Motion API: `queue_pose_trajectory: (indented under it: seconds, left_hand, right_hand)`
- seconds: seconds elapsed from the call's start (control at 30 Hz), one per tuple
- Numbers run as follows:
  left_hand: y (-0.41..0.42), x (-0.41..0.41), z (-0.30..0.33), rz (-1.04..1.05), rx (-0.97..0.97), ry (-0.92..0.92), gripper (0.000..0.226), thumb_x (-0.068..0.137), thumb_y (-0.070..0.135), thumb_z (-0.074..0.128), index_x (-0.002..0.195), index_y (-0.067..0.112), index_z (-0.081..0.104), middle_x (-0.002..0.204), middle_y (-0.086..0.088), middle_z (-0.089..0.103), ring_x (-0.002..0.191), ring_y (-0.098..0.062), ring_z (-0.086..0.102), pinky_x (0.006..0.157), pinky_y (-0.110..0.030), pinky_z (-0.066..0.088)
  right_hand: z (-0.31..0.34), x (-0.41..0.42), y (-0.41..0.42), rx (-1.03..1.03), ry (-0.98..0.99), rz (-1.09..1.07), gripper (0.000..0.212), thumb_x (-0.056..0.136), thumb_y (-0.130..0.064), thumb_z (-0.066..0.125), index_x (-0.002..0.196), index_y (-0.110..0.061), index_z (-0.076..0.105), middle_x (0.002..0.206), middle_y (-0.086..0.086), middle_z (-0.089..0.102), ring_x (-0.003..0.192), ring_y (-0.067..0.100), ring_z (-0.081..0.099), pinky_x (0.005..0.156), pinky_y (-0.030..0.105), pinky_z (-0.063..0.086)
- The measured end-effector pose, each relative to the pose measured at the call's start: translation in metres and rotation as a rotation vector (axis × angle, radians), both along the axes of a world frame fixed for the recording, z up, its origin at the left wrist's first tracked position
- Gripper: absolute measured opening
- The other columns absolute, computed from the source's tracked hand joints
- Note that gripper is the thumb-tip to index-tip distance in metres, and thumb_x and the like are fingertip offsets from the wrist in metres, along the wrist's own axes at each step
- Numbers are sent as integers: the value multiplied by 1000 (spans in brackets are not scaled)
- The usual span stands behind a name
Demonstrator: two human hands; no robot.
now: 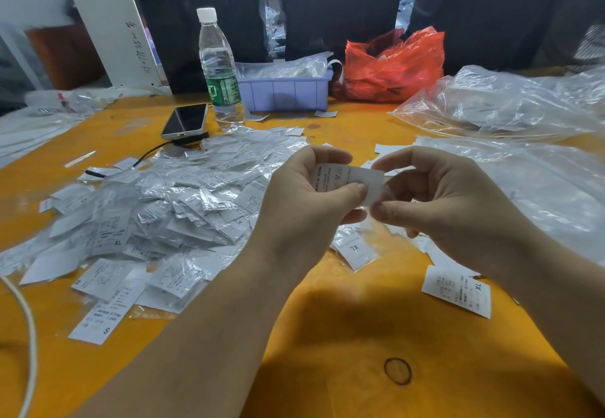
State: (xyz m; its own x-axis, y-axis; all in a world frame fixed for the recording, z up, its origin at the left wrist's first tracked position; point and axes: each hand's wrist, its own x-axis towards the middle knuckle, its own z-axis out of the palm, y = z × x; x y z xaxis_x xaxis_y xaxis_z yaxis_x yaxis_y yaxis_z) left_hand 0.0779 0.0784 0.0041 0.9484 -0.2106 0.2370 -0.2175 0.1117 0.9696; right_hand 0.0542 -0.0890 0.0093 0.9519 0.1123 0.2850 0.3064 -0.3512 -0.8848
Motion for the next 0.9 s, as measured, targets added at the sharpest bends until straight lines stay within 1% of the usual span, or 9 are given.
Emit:
queue_pose_trajectory:
  seconds: [0.1, 0.23, 0.37, 0.43, 0.5, 0.57, 0.63, 0.73, 0.9]
  left_hand:
    - [-1, 1, -2, 3, -1, 1, 29, 79, -4, 74, 98, 15, 66, 96, -8, 61, 88, -22, 69, 67, -31, 60]
    - [0, 0, -1, -3, -63, 45, 28, 79, -4, 75, 96, 16, 67, 100, -11, 59, 89, -24, 71, 68, -30, 60]
    - [0, -1, 1, -22, -145, 80, 27, 78, -4, 74, 97, 15, 66, 102, -12, 57, 86, -20, 72, 70, -30, 59]
    - [0, -2, 1, -17, -138, 74, 27, 78, -3, 74, 97, 15, 66, 101, -11, 57, 87, -20, 72, 70, -29, 59]
    - [-1, -2, 1, -15, -141, 77, 27, 79, -4, 74, 97, 14, 66, 99, -11, 57, 86, -21, 72, 69, -30, 60]
    - [-1, -2, 2, -18, -167, 89, 27, 79, -5, 73, 98, 13, 65, 99, -12, 59, 84, -23, 73, 69, -31, 60]
    - [-1, -1, 3, -15, -205, 100, 27, 80, -5, 72, 97, 13, 64, 101, -15, 60, 83, -24, 73, 70, -31, 60]
    - [1, 0, 4, -10, -223, 101, 26, 80, -5, 71, 97, 13, 64, 101, -15, 61, 82, -23, 72, 69, -30, 59]
    - [0, -2, 2, 1, -126, 100, 27, 78, -2, 74, 98, 15, 66, 103, -12, 55, 85, -20, 73, 68, -29, 59]
  right_hand:
    - [0, 0, -1, -16, -7, -8, 39, 75, -6, 78, 108, -19, 62, 76, -2, 74, 67, 12, 67, 51, 22, 50]
    - [1, 0, 0, -58, -43, -13, 37, 75, -9, 78, 106, -23, 63, 76, -4, 73, 66, 11, 65, 55, 18, 48]
    - [0, 1, 0, -92, -65, -31, 37, 73, -14, 79, 105, -26, 64, 76, -5, 72, 67, 11, 65, 72, 34, 53]
    - [0, 0, 1, -90, -72, -26, 36, 73, -13, 79, 104, -26, 64, 75, -5, 72, 67, 12, 65, 79, 37, 54]
    - [0, -1, 2, -71, -69, -10, 36, 74, -11, 79, 104, -25, 65, 73, -5, 72, 66, 11, 65, 75, 31, 54]
    - [0, -1, 1, -59, -56, -7, 36, 75, -11, 79, 105, -24, 64, 73, -5, 72, 65, 8, 65, 66, 20, 51]
    - [0, -1, 1, -61, -44, -24, 38, 74, -11, 79, 107, -22, 63, 74, -5, 73, 65, 8, 66, 60, 14, 48]
    - [0, -1, 1, -48, -34, -35, 38, 74, -9, 79, 107, -20, 63, 75, -4, 74, 64, 10, 66, 56, 14, 49]
    - [1, -2, 1, -22, -38, -17, 39, 74, -5, 78, 106, -21, 62, 74, -3, 74, 62, 8, 64, 54, 16, 48]
